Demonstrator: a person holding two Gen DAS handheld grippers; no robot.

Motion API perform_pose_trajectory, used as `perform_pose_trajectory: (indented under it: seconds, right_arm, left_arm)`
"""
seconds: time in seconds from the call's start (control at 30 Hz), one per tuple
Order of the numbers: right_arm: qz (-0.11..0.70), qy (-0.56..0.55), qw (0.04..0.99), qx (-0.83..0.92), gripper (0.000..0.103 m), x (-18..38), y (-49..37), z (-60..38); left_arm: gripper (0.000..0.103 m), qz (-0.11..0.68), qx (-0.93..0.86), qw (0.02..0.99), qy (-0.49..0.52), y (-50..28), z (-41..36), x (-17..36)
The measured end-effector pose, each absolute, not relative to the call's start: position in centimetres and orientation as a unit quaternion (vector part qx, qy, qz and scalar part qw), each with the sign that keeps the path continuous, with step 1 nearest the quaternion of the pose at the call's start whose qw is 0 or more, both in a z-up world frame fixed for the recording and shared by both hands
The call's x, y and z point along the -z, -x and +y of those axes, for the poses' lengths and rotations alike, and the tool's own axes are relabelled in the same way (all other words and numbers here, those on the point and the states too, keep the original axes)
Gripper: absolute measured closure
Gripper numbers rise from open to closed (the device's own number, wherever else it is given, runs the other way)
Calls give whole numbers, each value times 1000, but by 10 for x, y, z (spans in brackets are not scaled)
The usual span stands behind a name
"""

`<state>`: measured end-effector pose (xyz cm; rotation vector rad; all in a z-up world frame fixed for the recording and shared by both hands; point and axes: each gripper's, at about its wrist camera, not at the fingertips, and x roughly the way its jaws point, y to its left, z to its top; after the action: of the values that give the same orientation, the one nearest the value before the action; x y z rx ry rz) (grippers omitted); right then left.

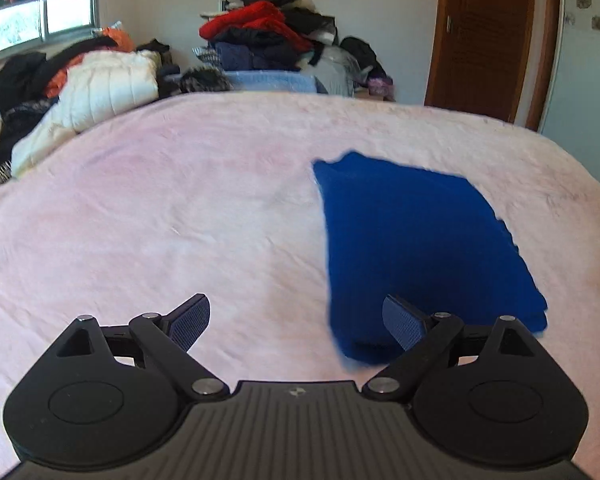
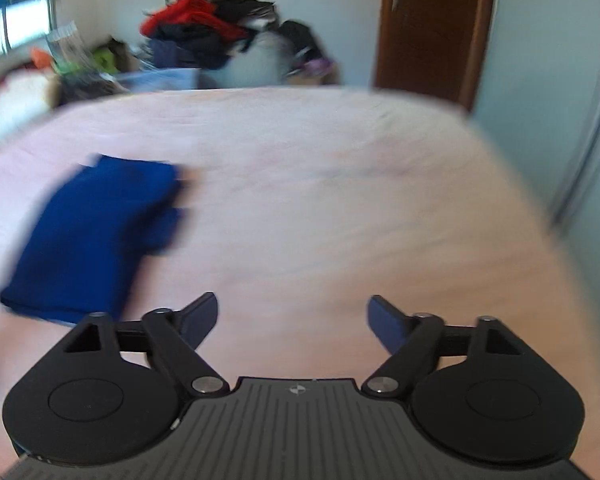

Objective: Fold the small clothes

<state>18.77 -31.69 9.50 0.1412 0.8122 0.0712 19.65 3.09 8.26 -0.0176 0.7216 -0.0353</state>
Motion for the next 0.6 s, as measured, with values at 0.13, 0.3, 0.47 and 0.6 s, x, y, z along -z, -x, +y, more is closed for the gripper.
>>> perform_pose_trajectory:
  seconds: [0.13, 0.3, 0.47, 0.6]
  right_arm:
    - [432, -2, 901, -35, 20, -60, -198, -247]
    - [436, 26, 900, -3, 8, -48, -188, -227]
    - [422, -1, 907, 13, 0, -39, -184, -228]
    - [412, -3, 911, 15, 1, -35, -184, -228]
  left_arm:
    - [9, 372, 27, 927, -27, -186, -19, -49]
    - [9, 400, 25, 916, -4, -179, -23, -28]
    - [3, 391, 22, 920, -2, -178, -25, -23]
    - [0, 390, 20, 920, -2, -177, -27, -23]
